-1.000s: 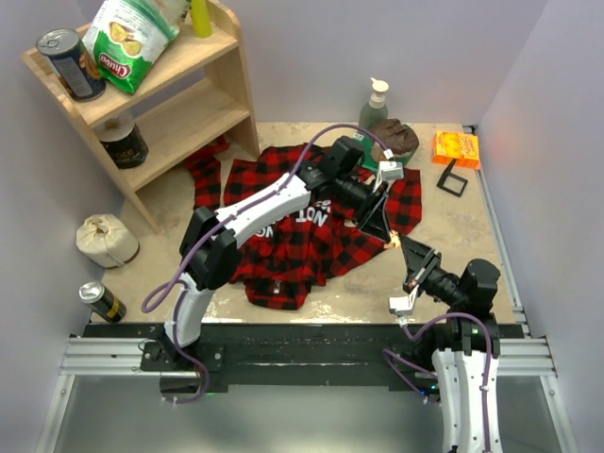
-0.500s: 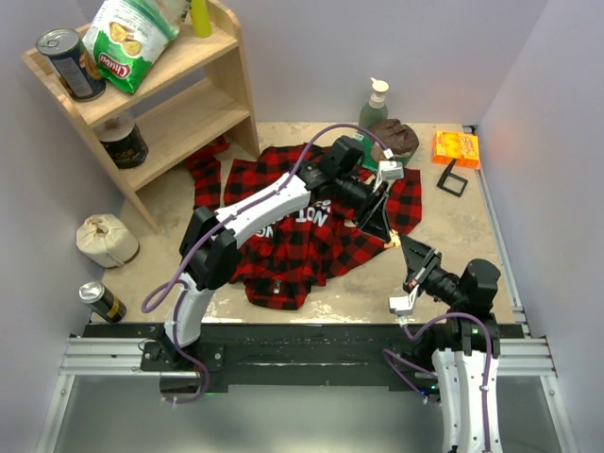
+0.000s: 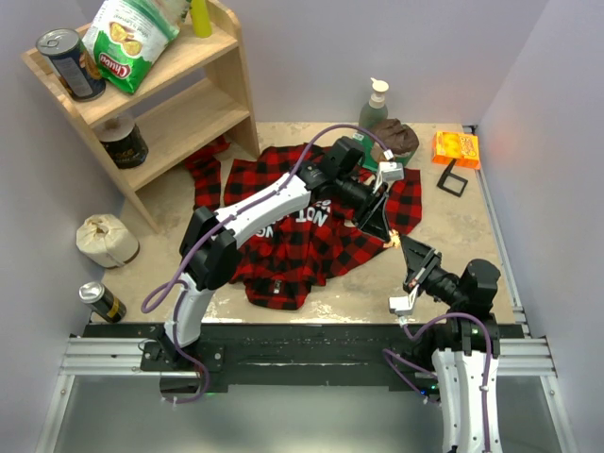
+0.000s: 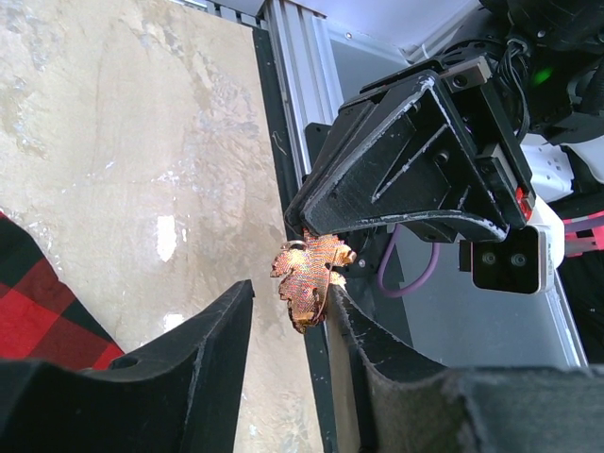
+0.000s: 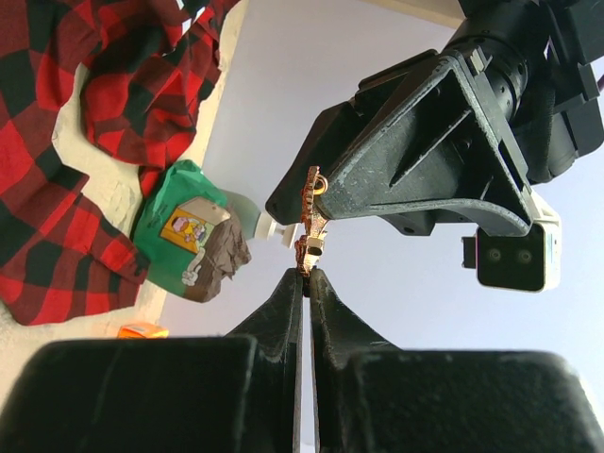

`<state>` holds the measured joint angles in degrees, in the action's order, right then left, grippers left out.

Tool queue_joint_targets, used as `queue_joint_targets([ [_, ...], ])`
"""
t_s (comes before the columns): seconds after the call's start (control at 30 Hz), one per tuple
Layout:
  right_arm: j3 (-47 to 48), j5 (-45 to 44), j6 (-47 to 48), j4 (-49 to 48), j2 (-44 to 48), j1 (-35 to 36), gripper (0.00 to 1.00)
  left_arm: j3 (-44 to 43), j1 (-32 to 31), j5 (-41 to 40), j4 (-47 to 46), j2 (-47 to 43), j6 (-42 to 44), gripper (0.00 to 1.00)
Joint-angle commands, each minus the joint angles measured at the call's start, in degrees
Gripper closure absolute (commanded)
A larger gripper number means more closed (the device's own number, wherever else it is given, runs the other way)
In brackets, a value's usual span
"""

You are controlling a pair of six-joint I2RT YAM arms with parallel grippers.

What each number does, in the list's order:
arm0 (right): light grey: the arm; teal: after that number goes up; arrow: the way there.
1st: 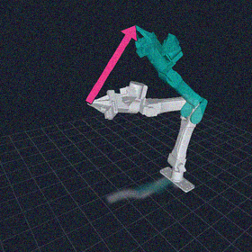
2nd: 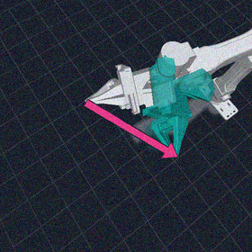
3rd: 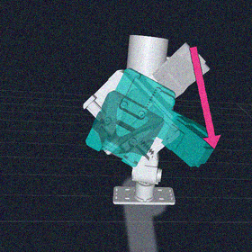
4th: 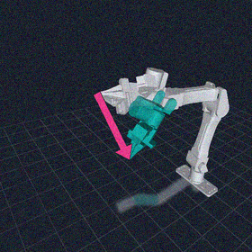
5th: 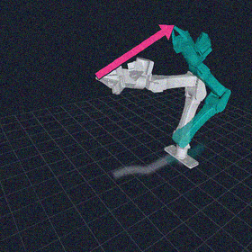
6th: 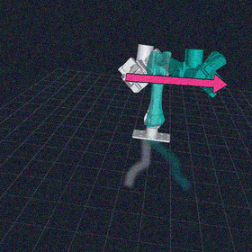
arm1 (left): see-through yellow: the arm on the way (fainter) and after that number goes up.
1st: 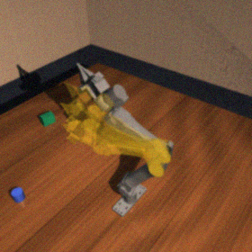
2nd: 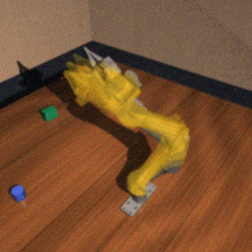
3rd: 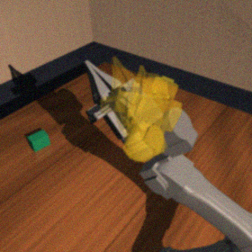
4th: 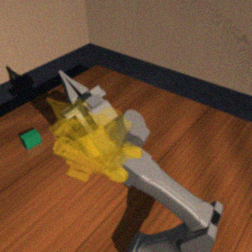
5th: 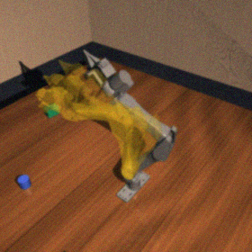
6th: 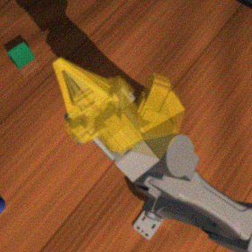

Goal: Remove the brooch from the garment
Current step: Close the brooch.

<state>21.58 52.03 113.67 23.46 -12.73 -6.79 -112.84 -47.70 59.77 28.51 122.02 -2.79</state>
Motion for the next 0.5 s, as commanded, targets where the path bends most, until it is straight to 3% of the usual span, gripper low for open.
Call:
queue_joint_targets([
  [0.0, 0.9, 2.9, 16.9, -3.5, 0.9, -0.1, 1.0, -1.8, 0.4, -3.3, 1.9, -1.1, 2.5, 0.6],
  [0.47, -0.4, 1.7, 16.8, -5.1, -0.3, -0.1, 1.0, -1.6, 1.3, 0.7, 1.3, -3.1, 2.5, 0.62],
])
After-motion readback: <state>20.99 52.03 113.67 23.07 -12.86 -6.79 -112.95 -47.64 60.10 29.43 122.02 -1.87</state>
